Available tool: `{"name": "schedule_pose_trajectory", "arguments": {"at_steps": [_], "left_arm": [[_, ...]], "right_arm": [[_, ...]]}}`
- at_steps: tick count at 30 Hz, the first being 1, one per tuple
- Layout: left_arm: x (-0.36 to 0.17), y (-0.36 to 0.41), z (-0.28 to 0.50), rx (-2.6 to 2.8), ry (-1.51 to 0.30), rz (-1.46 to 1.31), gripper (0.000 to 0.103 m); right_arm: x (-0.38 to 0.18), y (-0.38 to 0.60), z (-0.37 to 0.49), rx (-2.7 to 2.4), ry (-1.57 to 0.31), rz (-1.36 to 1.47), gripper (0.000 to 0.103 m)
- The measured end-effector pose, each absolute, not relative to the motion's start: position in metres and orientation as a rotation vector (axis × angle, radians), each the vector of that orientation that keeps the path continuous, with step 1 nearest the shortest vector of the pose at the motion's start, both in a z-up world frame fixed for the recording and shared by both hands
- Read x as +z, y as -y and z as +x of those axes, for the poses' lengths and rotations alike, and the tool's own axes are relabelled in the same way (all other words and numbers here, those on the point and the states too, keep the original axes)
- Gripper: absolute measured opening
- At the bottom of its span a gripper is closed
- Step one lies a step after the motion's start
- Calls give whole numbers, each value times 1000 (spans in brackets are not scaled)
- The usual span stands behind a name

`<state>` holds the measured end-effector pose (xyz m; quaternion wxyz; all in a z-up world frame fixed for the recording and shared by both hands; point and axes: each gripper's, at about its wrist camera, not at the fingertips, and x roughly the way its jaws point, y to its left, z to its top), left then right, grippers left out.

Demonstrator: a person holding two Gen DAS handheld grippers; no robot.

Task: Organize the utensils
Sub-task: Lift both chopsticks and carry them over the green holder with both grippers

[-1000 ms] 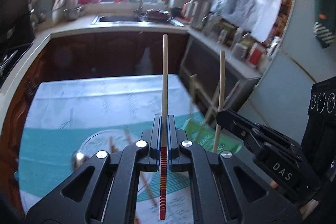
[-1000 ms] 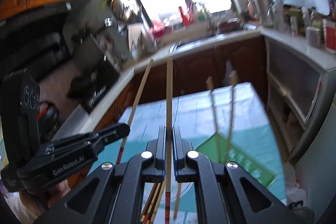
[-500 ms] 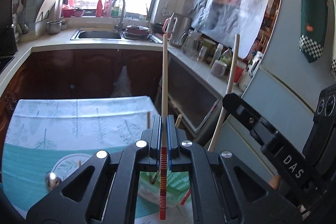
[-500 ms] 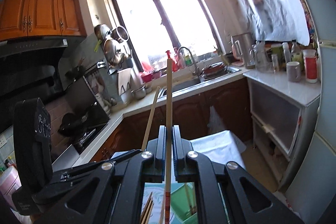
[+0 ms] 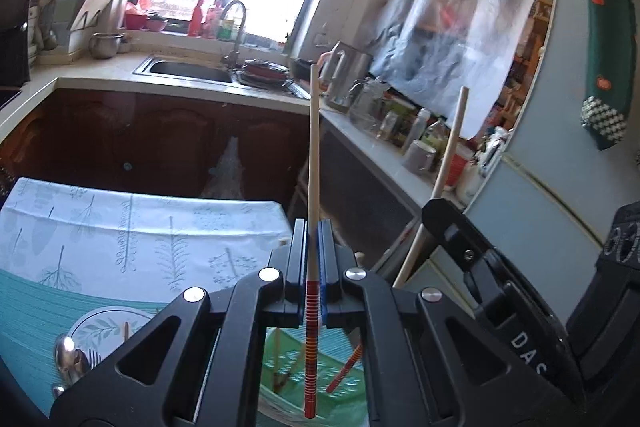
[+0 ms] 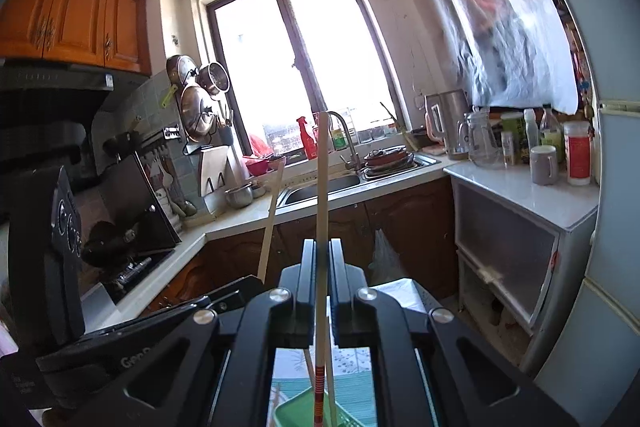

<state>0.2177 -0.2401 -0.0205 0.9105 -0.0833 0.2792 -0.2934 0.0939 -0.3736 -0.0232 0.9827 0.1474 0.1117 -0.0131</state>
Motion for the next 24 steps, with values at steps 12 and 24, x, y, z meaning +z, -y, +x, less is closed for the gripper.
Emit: {"name": "schedule_pose_trajectory", "arguments": {"at_steps": [12,24], "left_arm": [[-85,224,247,-587,-606,-205,3],[-93,208,251,-562,-567,-274,2]], "right_arm": [[-67,357,109,-16,-285,231,5],[-93,340,102,50,-372,185,5]]}}
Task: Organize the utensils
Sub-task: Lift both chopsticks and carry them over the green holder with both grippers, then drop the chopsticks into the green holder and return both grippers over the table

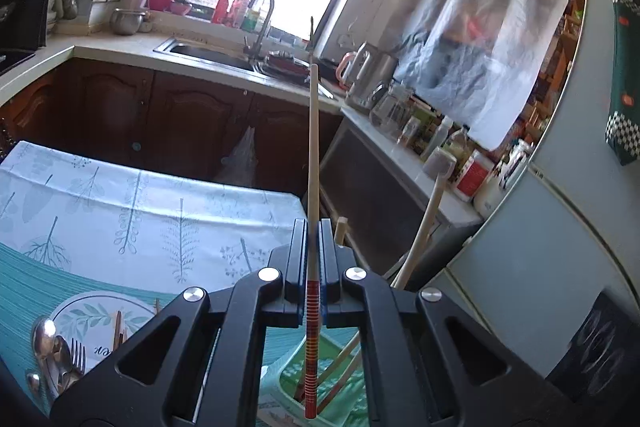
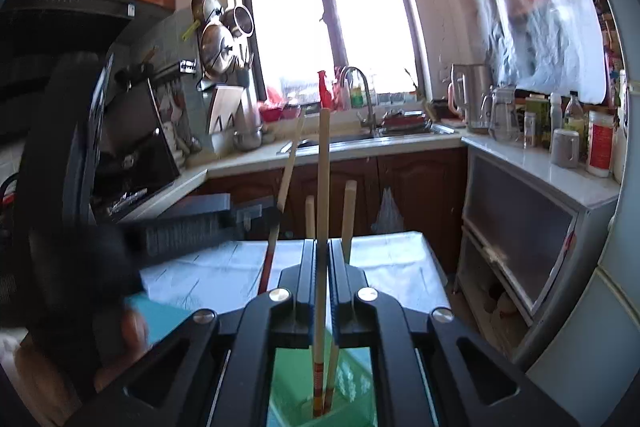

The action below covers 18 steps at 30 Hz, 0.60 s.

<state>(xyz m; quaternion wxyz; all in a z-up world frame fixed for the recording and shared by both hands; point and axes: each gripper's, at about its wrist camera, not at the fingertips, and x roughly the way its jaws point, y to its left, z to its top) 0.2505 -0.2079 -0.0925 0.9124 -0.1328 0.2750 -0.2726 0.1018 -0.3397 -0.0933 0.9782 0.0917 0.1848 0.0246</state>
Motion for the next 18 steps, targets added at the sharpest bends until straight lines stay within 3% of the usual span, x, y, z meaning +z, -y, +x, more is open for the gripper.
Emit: {"name": "schedule_pose_trajectory", "arguments": {"at_steps": [18], "left_arm": [[-96,215,255,-506,-577,-331,2]], "right_arm": [[-105,348,96,115,-500,255,8]]}}
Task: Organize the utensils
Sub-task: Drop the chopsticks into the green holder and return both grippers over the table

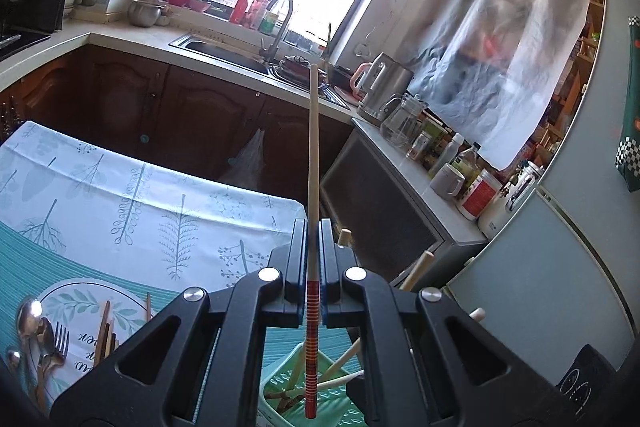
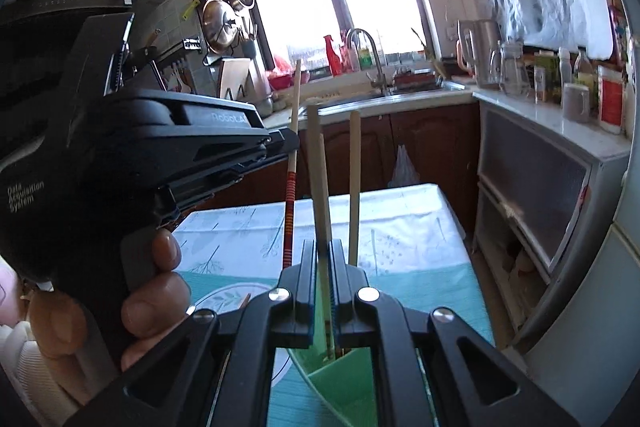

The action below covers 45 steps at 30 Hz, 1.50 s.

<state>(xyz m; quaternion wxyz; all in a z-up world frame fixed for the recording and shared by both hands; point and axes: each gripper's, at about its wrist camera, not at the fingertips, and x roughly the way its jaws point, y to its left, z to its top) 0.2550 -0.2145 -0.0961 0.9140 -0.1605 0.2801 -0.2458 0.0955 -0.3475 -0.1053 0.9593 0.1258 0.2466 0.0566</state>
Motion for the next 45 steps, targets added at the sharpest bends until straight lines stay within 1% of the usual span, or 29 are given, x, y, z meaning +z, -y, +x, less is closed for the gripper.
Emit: {"name": "schedule_pose_trajectory", "arguments": {"at_steps": [1,3,4,15,20,25,32,35,45], "left_arm": [[-97,214,255,-509,-578,-331,2],[-97,216,255,-514,-580,-329,2],[-97,217,255,-517,-581,-329,2],[-103,214,265,-584,-637,-355,2],[-108,212,269,-580,-651,-343,2],[-109,213,268,-587,-652,-347,2],[-107,211,262,-612,-643,-334,3],[-107,208,261,-621,-643,-337,2],[-113,205,240,-599,-656,-228,3]], "right_arm": [[-105,348,95,115,-505,258,10],[-104,349,94,114,-506,266,17],[-103,350,93,115,-505,272,17],[-98,355,92,166,-543,291,17],[-92,347,93,209,-538,254,17],[-98,334,104,186,-594,167,17],[-112,340,124,133,-683,147,17],[-114,344,127,132,-690,148,17],[-111,342,124,150,-686,155,17]]}}
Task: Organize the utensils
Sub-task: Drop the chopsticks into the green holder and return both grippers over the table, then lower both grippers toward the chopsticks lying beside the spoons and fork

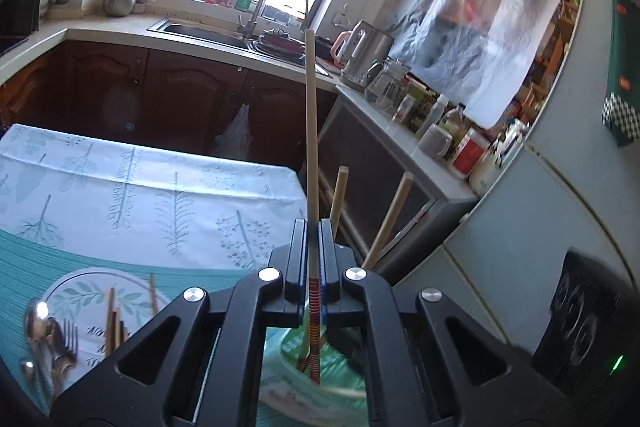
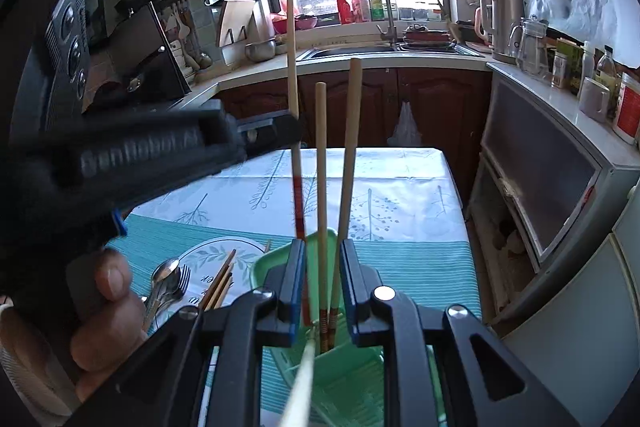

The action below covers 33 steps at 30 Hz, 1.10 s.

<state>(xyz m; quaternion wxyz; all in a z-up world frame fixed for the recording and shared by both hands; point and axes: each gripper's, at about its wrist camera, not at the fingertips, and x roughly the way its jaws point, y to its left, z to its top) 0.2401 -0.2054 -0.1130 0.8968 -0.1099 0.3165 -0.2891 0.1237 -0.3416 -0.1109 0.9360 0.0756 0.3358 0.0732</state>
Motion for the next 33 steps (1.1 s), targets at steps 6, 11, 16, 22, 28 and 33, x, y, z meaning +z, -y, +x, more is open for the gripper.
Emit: {"name": "schedule_pose_trajectory", "arguments": {"at_steps": [6,11,16,22,28,33], "left_arm": [[-123,200,216,-593,-701,-144,7],[-120,187,198,-590,-715,-136,47],[-102,167,179,-533,-702,-112,56],[-85,127,162,-460,-751,-112,58],[-72,72,140,-365,-763,-68,58],[-78,37,125,-267,-799,-26,58]], "right_arm": [[-105,340,117,159,-678,177,18],[-97,330,108,155,-666,144,18],[-84,322,101,145,-651,121,18],[-68,306,91,113,-637,56,18],[-48,292,78,110,-612,47,18],[-29,270,63,137,-563,6,18]]}}
